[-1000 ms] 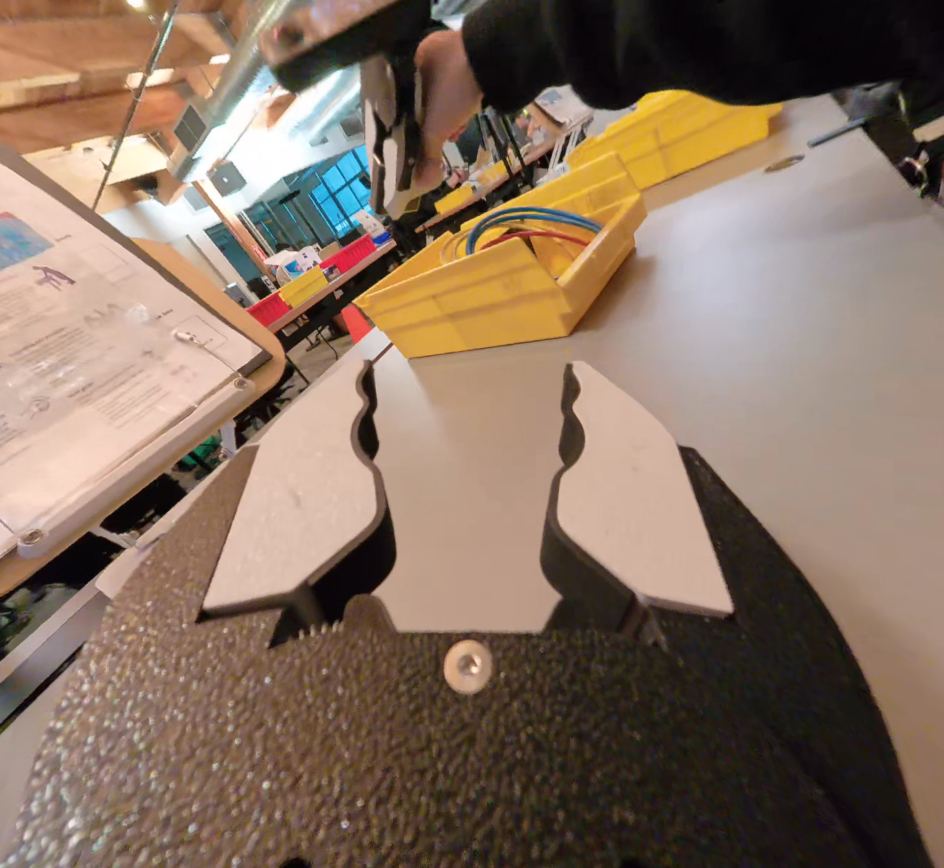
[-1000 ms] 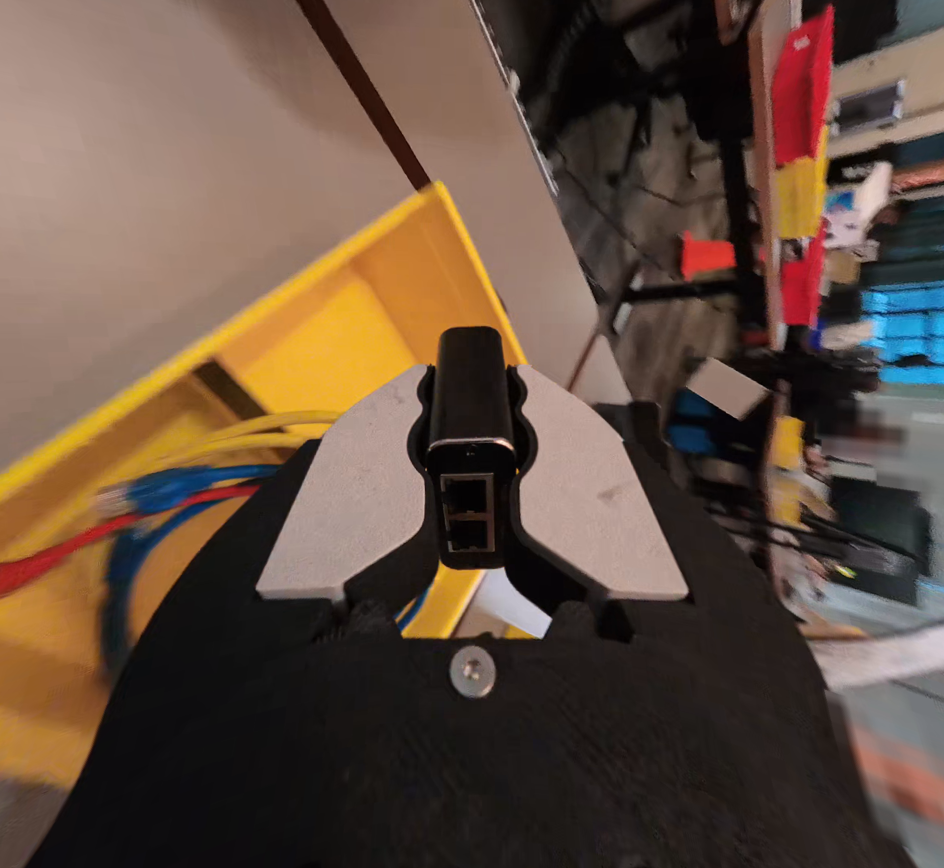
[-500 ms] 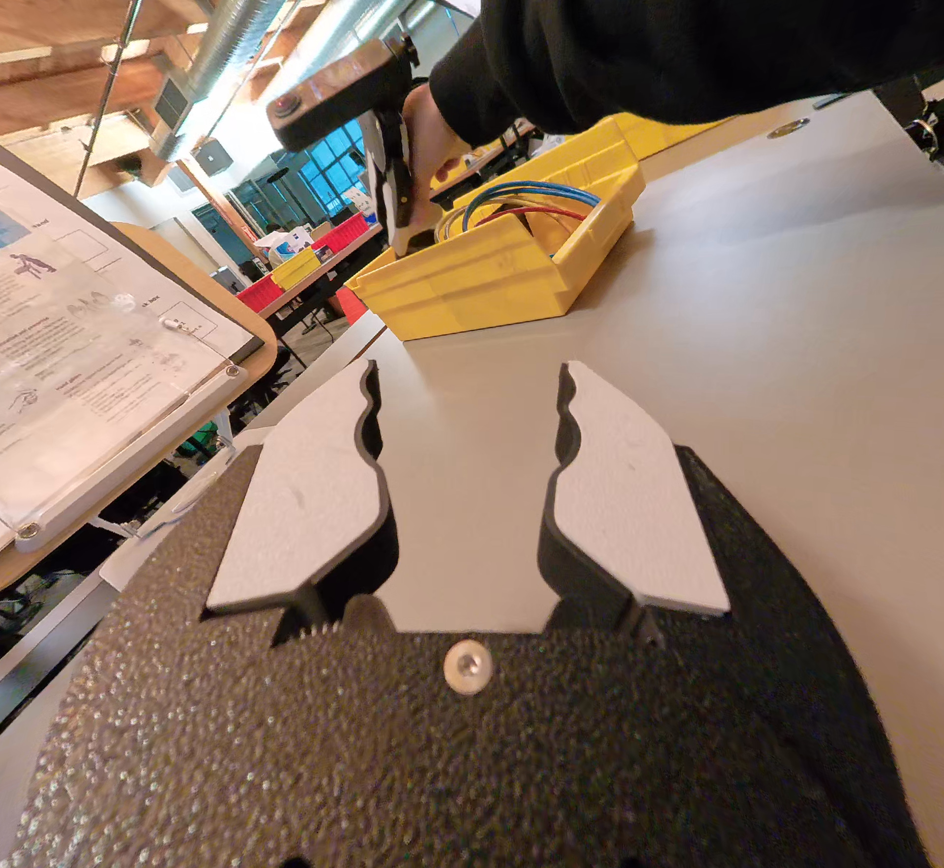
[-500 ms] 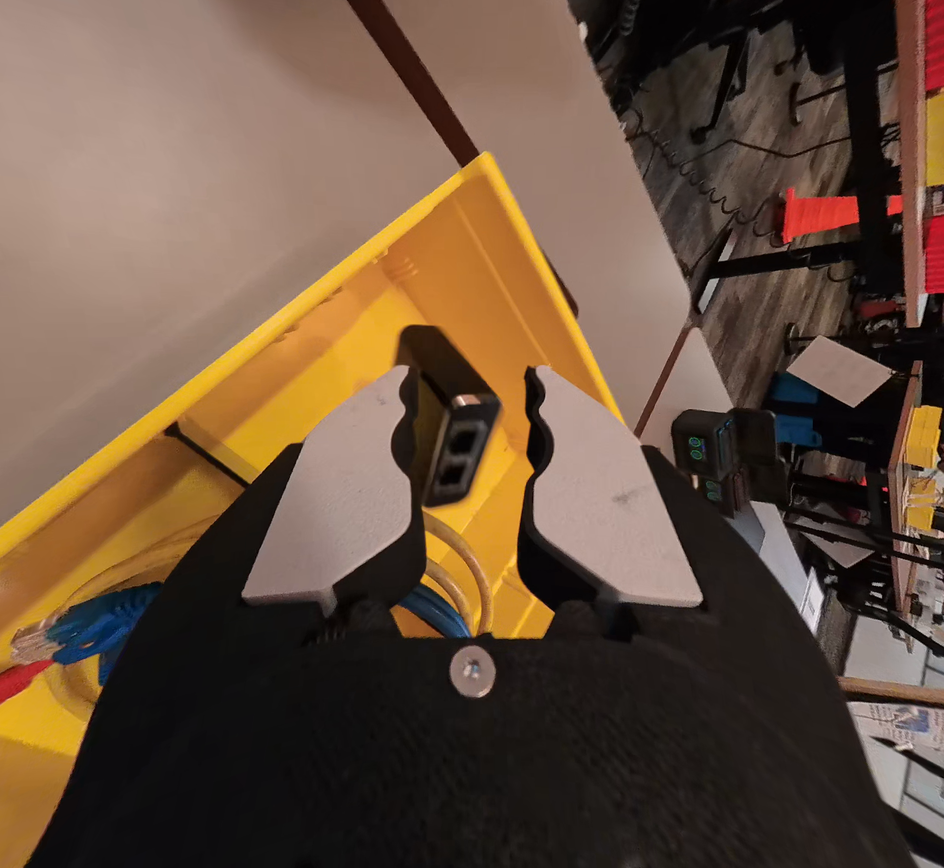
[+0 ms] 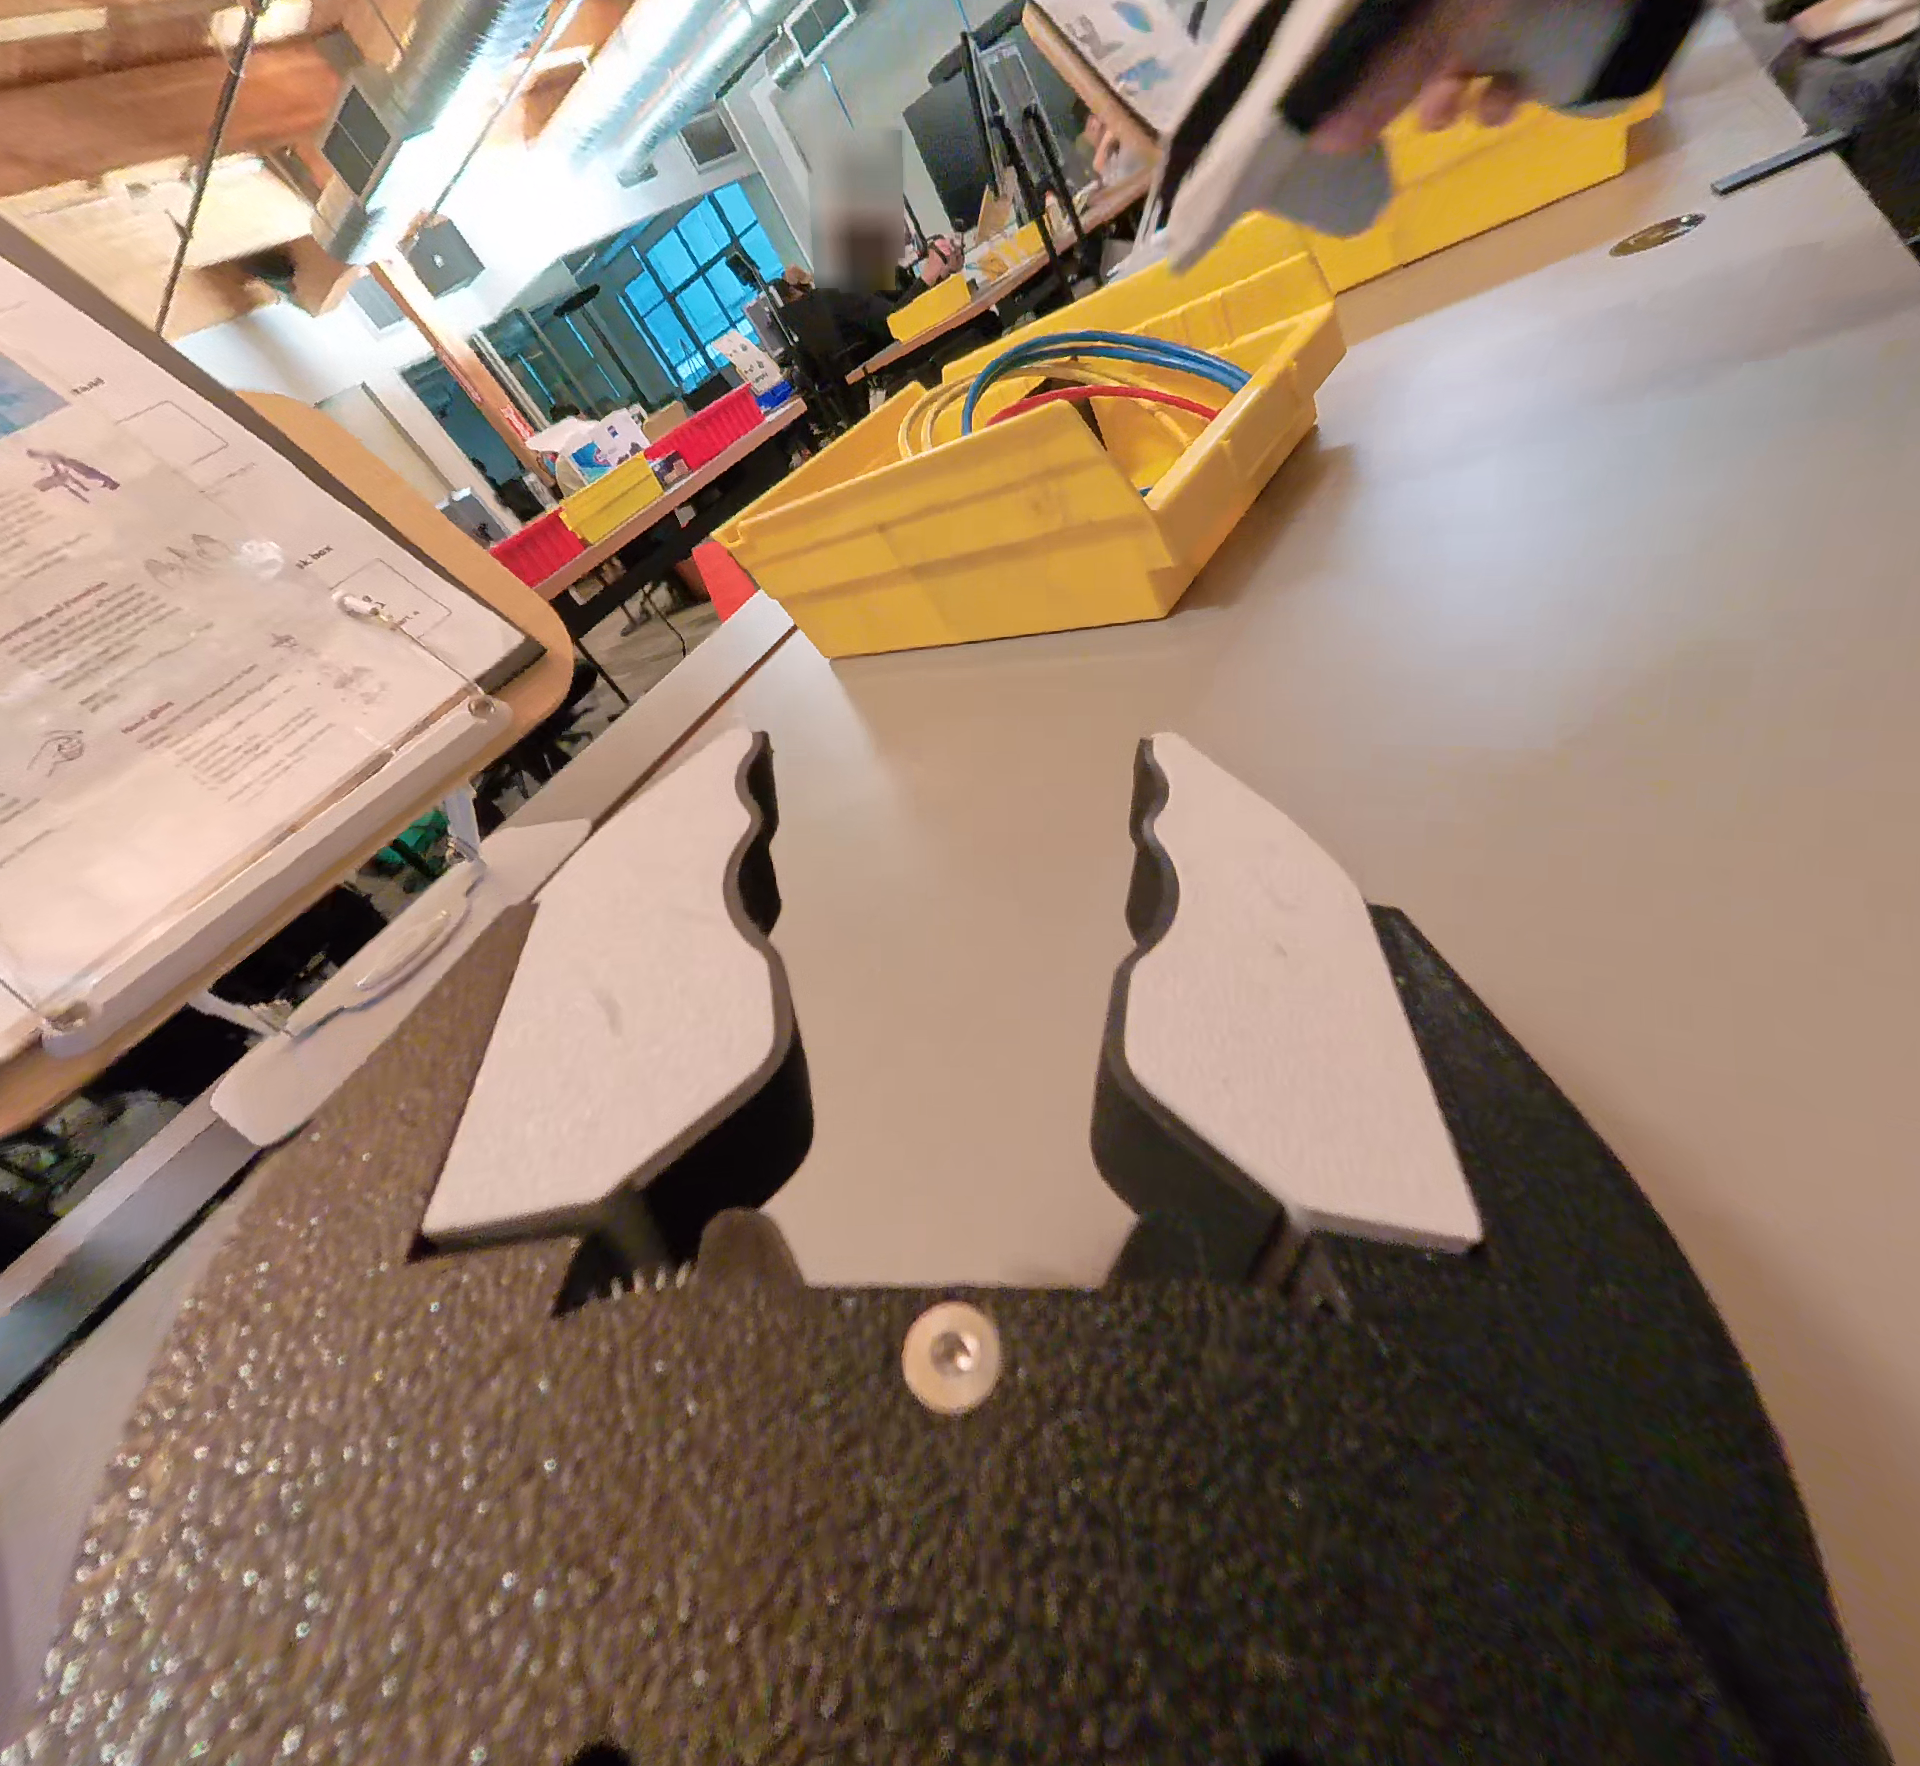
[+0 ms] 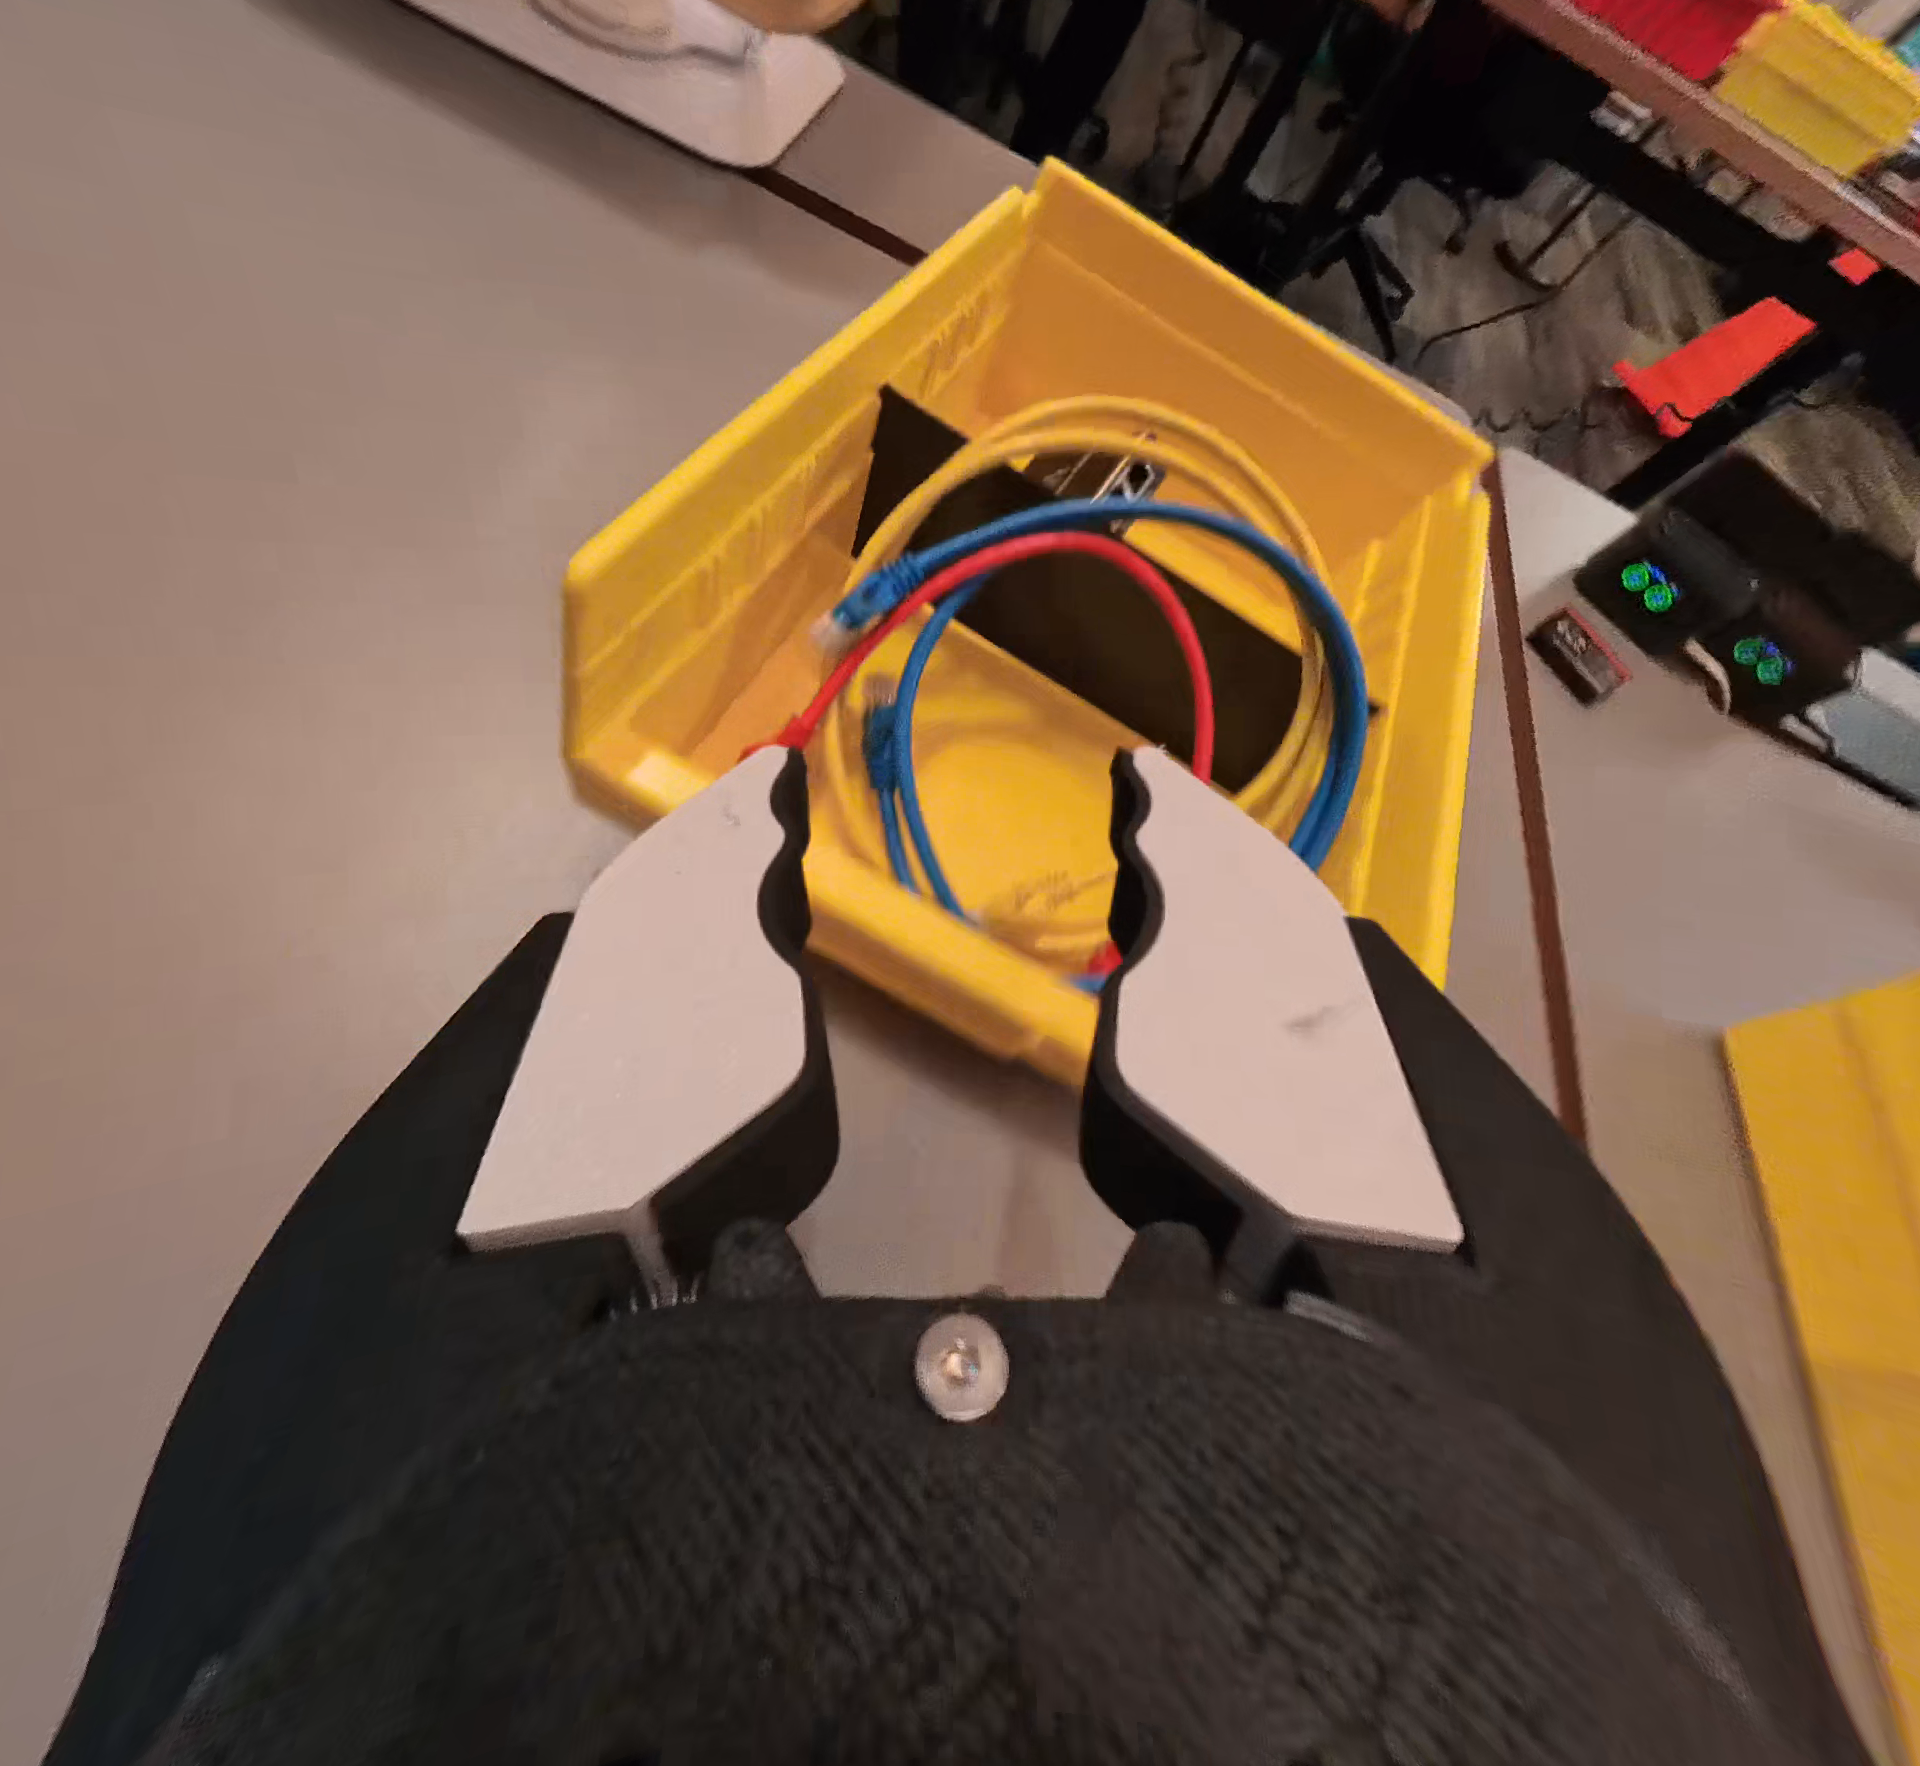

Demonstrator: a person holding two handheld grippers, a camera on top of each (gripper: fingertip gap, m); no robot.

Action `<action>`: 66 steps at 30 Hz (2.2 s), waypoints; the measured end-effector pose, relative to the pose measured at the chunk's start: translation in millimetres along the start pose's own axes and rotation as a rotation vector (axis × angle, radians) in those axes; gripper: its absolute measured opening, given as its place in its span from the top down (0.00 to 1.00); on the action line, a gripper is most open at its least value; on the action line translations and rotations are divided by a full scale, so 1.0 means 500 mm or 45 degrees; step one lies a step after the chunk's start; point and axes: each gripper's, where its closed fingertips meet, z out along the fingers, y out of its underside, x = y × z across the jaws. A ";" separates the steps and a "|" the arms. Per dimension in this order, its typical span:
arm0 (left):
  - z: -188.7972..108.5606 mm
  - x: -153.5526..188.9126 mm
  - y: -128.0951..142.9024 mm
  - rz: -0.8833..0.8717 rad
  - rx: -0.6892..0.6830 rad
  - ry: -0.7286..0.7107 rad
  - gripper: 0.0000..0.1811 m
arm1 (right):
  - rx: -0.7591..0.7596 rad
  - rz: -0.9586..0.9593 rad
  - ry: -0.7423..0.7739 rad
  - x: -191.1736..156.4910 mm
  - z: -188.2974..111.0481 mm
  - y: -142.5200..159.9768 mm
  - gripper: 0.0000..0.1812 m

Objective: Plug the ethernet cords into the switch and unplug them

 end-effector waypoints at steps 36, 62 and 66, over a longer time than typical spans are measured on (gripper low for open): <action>0.133 -0.113 0.092 -0.602 -0.516 -0.417 0.98 | 0.364 0.232 -0.036 -0.043 -0.100 -0.077 0.60; -0.414 -0.127 0.107 -0.662 -0.441 -0.863 0.98 | -0.347 0.249 -0.801 -0.914 0.373 -0.545 0.55; -0.442 -0.137 0.113 -0.735 -0.413 -0.868 0.99 | -0.477 0.071 -0.598 -0.950 0.441 -0.497 0.51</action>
